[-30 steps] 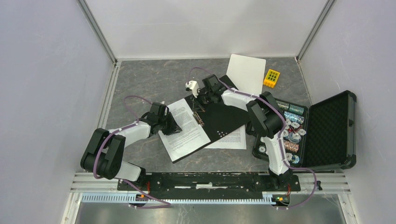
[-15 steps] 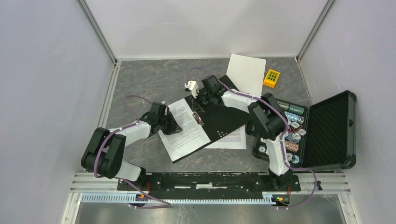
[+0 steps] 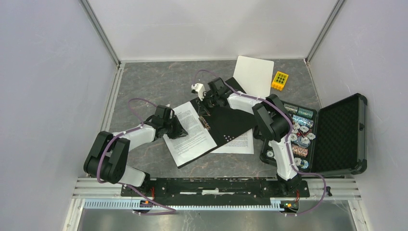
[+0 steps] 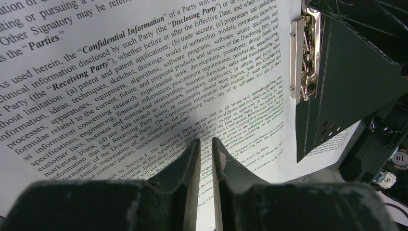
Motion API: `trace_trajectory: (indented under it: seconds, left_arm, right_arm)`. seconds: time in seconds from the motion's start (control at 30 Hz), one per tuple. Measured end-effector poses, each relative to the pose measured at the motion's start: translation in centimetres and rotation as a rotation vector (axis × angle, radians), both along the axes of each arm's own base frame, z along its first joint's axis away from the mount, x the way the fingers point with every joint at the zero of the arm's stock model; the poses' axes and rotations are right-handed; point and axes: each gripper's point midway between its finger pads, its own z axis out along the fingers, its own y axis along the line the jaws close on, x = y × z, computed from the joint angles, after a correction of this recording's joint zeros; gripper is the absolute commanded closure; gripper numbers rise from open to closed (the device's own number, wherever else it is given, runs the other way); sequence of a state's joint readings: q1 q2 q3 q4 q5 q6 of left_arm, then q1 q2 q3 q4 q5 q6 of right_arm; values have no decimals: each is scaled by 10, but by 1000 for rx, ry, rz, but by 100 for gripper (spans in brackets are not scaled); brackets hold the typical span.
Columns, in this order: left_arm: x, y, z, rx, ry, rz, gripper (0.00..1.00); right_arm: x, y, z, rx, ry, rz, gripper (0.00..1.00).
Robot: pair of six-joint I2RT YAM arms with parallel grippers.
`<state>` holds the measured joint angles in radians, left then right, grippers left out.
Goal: Put the files into the folder
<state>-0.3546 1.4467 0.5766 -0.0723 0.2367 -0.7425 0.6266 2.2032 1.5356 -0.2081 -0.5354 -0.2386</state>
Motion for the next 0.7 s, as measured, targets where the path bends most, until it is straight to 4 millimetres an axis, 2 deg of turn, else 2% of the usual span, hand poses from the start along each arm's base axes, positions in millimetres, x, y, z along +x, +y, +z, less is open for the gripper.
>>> trace_trajectory:
  seconds: [0.7]
  left_arm:
    - [2,-1,0,-2,-9,0,78]
  right_arm:
    - [6,-16,-1,89,12,-118,98]
